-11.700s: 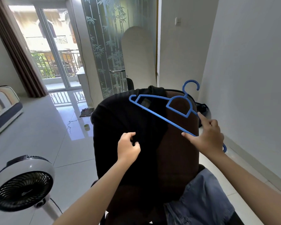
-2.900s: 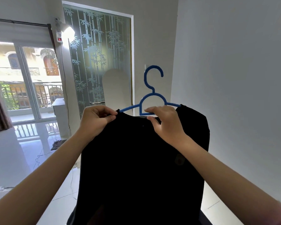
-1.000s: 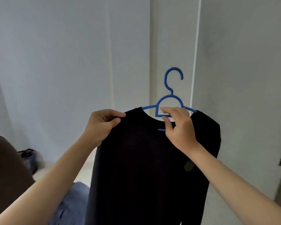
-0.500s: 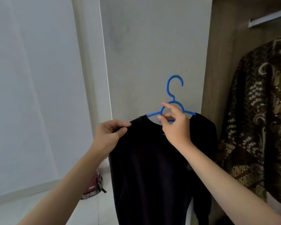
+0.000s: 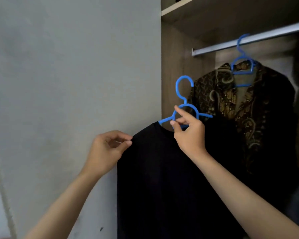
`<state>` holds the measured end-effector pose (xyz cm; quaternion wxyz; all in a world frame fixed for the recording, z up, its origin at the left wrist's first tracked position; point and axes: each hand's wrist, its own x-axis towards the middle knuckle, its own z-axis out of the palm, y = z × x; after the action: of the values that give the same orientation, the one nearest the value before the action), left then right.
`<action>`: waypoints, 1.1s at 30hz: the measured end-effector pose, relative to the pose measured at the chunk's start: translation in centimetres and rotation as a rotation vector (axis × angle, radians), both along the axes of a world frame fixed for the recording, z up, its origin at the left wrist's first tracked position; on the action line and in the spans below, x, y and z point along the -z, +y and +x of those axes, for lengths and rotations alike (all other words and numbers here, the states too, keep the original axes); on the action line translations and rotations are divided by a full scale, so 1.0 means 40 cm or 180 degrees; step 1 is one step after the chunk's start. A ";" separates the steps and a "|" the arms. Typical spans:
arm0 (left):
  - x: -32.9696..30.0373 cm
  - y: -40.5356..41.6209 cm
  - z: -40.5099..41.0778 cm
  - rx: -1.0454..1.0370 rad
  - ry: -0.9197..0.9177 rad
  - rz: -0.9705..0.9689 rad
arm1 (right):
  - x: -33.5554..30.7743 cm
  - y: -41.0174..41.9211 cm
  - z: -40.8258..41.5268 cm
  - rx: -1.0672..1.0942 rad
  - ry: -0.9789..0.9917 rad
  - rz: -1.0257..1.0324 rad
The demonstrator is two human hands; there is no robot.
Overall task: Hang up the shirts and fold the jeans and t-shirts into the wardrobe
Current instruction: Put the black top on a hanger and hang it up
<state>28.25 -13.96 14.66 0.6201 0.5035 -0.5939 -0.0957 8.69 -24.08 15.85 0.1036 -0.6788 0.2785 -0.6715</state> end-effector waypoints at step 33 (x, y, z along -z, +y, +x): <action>-0.434 -0.639 -0.411 0.1041 -0.0223 -0.1507 | -0.478 -0.504 -0.461 0.1462 -0.0873 -0.0499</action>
<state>11.79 -39.51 32.03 0.6759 0.2453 -0.6940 -0.0357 -9.75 -44.23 34.96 -0.0675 -0.5066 0.3557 -0.7825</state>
